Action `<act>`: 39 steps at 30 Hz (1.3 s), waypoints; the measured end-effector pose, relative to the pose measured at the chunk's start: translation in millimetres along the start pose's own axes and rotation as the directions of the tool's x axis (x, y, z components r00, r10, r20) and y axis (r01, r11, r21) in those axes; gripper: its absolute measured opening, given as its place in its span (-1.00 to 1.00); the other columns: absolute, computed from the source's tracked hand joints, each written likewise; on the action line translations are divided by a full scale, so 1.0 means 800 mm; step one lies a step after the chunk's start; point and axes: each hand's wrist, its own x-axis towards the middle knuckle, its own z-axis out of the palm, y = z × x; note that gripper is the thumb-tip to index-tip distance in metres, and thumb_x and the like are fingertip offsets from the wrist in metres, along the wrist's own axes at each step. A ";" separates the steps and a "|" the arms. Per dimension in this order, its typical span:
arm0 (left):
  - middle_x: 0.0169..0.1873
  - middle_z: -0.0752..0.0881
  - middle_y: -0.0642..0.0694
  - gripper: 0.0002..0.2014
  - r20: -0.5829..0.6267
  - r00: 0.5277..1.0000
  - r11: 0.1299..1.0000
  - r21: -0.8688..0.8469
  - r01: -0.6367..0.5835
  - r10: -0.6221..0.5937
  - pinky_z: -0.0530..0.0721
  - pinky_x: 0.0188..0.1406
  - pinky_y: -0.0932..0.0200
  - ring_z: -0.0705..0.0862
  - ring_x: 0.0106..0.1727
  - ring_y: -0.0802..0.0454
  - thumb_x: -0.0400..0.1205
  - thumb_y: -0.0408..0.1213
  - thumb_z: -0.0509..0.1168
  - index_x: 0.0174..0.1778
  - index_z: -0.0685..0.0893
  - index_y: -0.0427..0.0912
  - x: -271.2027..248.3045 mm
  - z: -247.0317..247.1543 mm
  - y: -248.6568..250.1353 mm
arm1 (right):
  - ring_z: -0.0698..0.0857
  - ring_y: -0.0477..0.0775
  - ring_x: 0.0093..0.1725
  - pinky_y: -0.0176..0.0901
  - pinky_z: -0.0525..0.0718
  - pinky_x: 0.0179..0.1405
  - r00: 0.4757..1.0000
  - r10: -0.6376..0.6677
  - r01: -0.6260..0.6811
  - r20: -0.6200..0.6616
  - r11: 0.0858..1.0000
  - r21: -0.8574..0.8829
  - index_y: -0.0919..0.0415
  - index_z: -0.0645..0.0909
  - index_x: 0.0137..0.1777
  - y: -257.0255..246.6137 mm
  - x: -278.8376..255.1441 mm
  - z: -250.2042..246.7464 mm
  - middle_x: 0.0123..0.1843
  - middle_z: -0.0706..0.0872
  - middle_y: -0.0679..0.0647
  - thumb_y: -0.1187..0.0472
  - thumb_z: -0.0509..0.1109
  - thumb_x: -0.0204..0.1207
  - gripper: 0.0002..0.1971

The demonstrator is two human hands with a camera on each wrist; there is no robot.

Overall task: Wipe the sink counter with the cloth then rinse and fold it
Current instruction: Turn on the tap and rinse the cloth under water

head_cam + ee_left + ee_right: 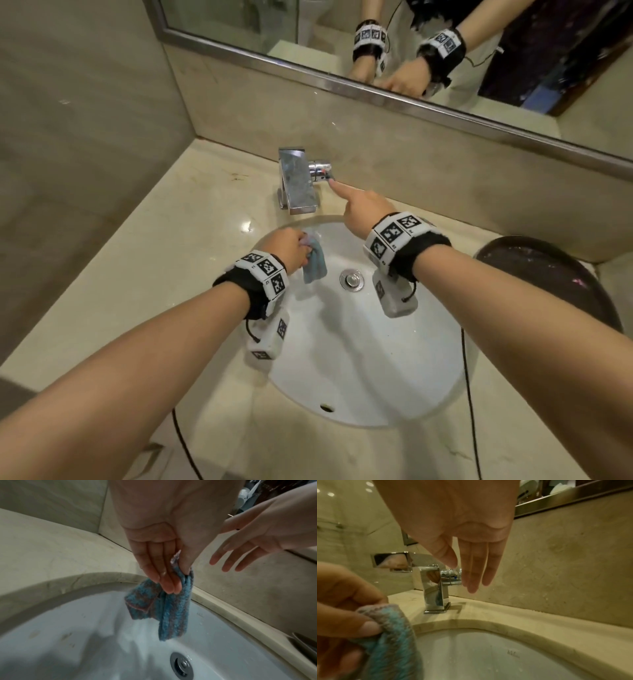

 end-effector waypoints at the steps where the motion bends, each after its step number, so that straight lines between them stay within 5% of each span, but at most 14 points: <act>1: -0.42 0.65 -0.14 -0.72 -0.003 1.000 1.000 -0.015 0.016 -0.016 0.74 -0.27 0.07 0.70 -0.37 -0.19 0.62 -0.40 0.17 -0.43 0.52 -0.12 0.001 -0.002 -0.001 | 0.56 0.17 -0.13 -0.09 0.58 -0.18 1.000 0.006 -0.005 0.020 0.999 -0.035 -0.26 0.09 0.60 0.000 0.002 -0.002 0.19 0.69 0.22 0.43 0.04 0.55 -0.27; 3: -0.42 0.69 -0.16 -0.68 -0.030 0.998 0.999 -0.017 0.050 -0.050 0.77 -0.30 0.02 0.74 -0.39 -0.21 0.61 -0.38 0.20 -0.49 0.48 -0.06 0.003 -0.008 -0.005 | 0.52 0.17 -0.17 -0.10 0.51 -0.23 1.000 0.016 -0.015 0.006 0.994 -0.109 -0.28 0.08 0.60 0.000 0.004 -0.005 0.13 0.69 0.21 0.44 0.05 0.54 -0.25; 6: -0.54 0.63 -0.01 -0.68 -0.048 0.999 0.999 0.034 0.016 -0.014 0.63 -0.35 0.26 0.65 -0.47 0.03 0.62 -0.33 0.23 -0.48 0.47 -0.03 0.005 -0.012 -0.005 | 0.60 0.21 -0.16 -0.10 0.48 -0.26 0.999 -0.017 0.009 -0.029 0.967 -0.253 -0.24 0.11 0.59 -0.001 0.006 -0.006 0.03 0.71 0.17 0.44 0.04 0.55 -0.29; 8: -0.50 0.63 -0.02 -0.69 -0.073 0.997 0.999 0.042 0.005 -0.002 0.62 -0.30 0.23 0.64 -0.44 0.04 0.62 -0.29 0.26 -0.47 0.47 -0.01 0.007 -0.011 -0.004 | 0.64 0.20 -0.21 -0.13 0.44 -0.33 0.997 -0.072 0.060 -0.015 0.917 -0.394 -0.13 0.14 0.59 -0.003 0.010 -0.010 -0.19 0.66 0.11 0.44 0.04 0.57 -0.35; 12: -0.48 0.64 -0.06 -0.85 -0.036 0.999 0.998 -0.053 0.036 -0.038 0.55 -0.55 0.48 0.64 -0.53 0.13 0.61 -0.36 0.28 -0.28 0.62 -0.17 0.014 -0.012 -0.002 | 0.33 0.03 -0.52 -0.24 0.18 -0.55 0.992 -0.119 0.124 0.048 0.783 -0.609 0.00 0.07 0.62 -0.010 0.017 -0.021 -0.47 0.34 0.02 0.46 0.03 0.60 -0.38; 16: -0.36 0.76 -0.20 -0.91 -0.042 0.998 0.996 -0.072 0.043 -0.047 0.75 -0.20 0.14 0.74 -0.31 -0.12 0.60 -0.34 0.30 -0.10 0.68 -0.29 0.017 -0.014 -0.006 | 0.51 0.12 -0.31 -0.24 0.28 -0.47 0.993 -0.104 0.116 0.056 0.774 -0.623 0.03 0.03 0.64 -0.009 0.019 -0.021 -0.45 0.35 0.01 0.44 0.01 0.62 -0.37; 20: -0.23 0.81 -0.28 -0.92 -0.047 0.998 0.997 -0.063 0.040 -0.043 0.75 -0.04 0.03 0.75 -0.30 -0.11 0.58 -0.32 0.32 -0.15 0.68 -0.26 0.017 -0.012 -0.012 | 0.70 0.21 -0.04 -0.12 0.40 -0.26 0.996 -0.077 0.084 0.036 0.827 -0.556 0.00 -0.02 0.66 -0.003 0.020 -0.017 -0.27 0.59 0.06 0.42 0.01 0.61 -0.35; 24: -0.28 0.78 -0.20 -0.92 -0.055 0.998 0.999 -0.034 0.027 -0.029 0.69 -0.13 0.14 0.71 -0.34 -0.03 0.59 -0.29 0.32 -0.16 0.66 -0.22 0.018 -0.012 -0.018 | 0.66 0.19 -0.14 -0.12 0.43 -0.26 0.997 -0.080 0.065 -0.013 0.885 -0.460 -0.04 -0.01 0.64 0.002 0.019 -0.009 -0.26 0.61 0.08 0.40 0.03 0.61 -0.35; 27: -0.25 0.80 -0.22 -0.88 -0.055 0.998 1.000 -0.018 0.021 -0.022 0.68 -0.08 0.13 0.72 -0.30 -0.03 0.60 -0.29 0.31 -0.09 0.70 -0.26 0.021 -0.011 -0.022 | 0.67 0.19 -0.09 -0.09 0.50 -0.28 0.985 -0.172 0.162 -0.005 0.935 -0.316 -0.04 0.21 0.53 0.005 0.011 0.007 0.06 0.72 0.12 0.37 0.04 0.62 -0.49; 30: -0.29 0.79 -0.20 -0.86 -0.056 0.998 1.000 -0.013 -0.001 0.001 0.69 -0.08 0.15 0.73 -0.29 -0.04 0.59 -0.30 0.32 -0.05 0.72 -0.27 0.023 -0.007 -0.025 | 0.69 0.21 0.17 -0.02 0.65 0.05 0.972 -0.219 0.228 0.081 0.963 -0.141 -0.03 0.46 0.41 0.005 0.004 0.039 0.26 0.70 0.12 0.26 0.14 0.63 -0.62; 35: -0.37 0.75 -0.15 -0.88 -0.073 0.997 1.000 -0.013 -0.020 0.019 0.62 -0.18 0.25 0.71 -0.33 -0.03 0.58 -0.32 0.31 -0.06 0.72 -0.24 0.024 -0.002 -0.033 | 0.64 0.16 0.26 -0.01 0.60 0.26 0.976 -0.181 0.162 0.118 0.975 0.152 0.05 0.55 0.36 -0.010 0.007 0.088 0.30 0.68 0.10 0.25 0.24 0.59 -0.65; 39: -0.48 0.70 -0.08 -0.88 -0.062 0.998 0.992 -0.128 -0.010 0.002 0.62 -0.30 0.43 0.66 -0.44 0.07 0.59 -0.38 0.32 -0.01 0.71 -0.23 0.025 0.001 -0.044 | 0.68 0.17 0.10 -0.13 0.59 0.13 0.985 -0.145 0.115 0.097 0.957 0.265 0.19 0.59 0.24 -0.010 0.021 0.106 0.18 0.73 0.14 0.26 0.40 0.50 -0.70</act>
